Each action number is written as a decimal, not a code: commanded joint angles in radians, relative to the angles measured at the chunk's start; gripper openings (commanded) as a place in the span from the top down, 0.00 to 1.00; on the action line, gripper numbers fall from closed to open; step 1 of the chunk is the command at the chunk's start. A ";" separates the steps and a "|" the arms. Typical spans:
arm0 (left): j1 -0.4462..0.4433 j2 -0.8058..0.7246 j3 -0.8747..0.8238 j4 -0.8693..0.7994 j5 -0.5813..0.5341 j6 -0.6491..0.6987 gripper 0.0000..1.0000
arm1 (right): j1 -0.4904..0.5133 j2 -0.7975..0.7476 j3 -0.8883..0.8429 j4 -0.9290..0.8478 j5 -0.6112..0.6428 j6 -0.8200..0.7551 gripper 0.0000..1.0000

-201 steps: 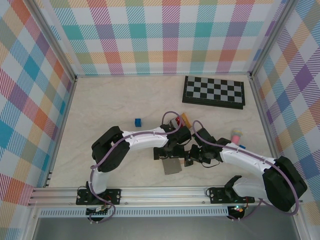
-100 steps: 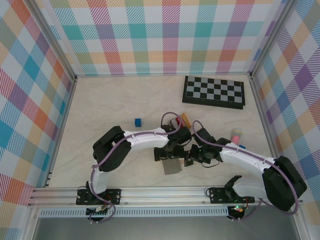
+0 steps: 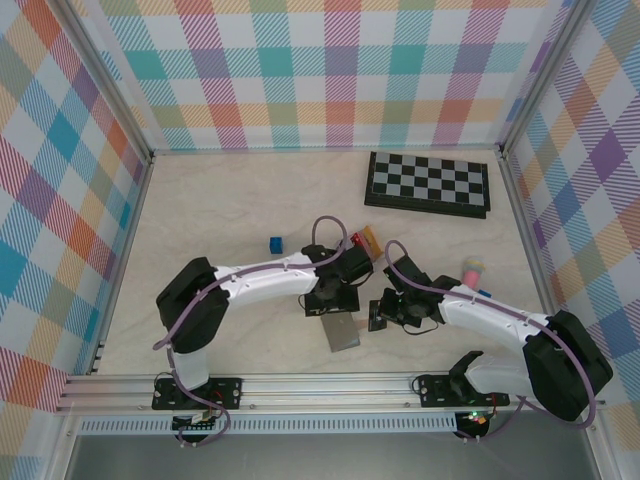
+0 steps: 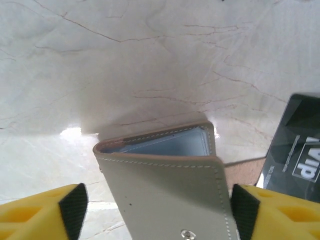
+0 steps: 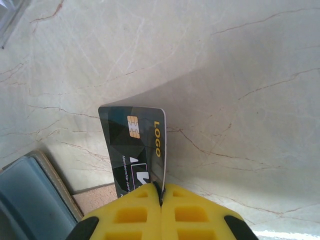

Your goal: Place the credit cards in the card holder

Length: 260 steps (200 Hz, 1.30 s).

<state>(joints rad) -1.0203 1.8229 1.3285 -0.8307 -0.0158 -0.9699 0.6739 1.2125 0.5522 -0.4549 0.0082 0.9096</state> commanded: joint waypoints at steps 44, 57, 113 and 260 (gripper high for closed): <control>0.026 -0.138 -0.153 -0.004 -0.011 0.004 0.45 | -0.004 0.031 -0.008 -0.104 0.087 0.020 0.95; 0.030 -0.169 -0.176 -0.003 -0.019 -0.001 0.47 | -0.003 0.034 -0.004 -0.106 0.086 0.020 0.95; 0.051 -0.277 -0.290 0.055 -0.016 -0.017 0.71 | -0.004 0.044 0.003 -0.094 0.077 0.017 0.95; 0.192 -0.245 -0.353 0.438 0.142 0.194 1.00 | -0.017 -0.168 0.088 -0.115 0.115 -0.085 0.95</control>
<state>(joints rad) -0.8425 1.5288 0.9203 -0.4084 0.0921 -0.8364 0.6605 1.1065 0.5823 -0.5041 0.0795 0.8749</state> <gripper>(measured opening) 0.042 0.051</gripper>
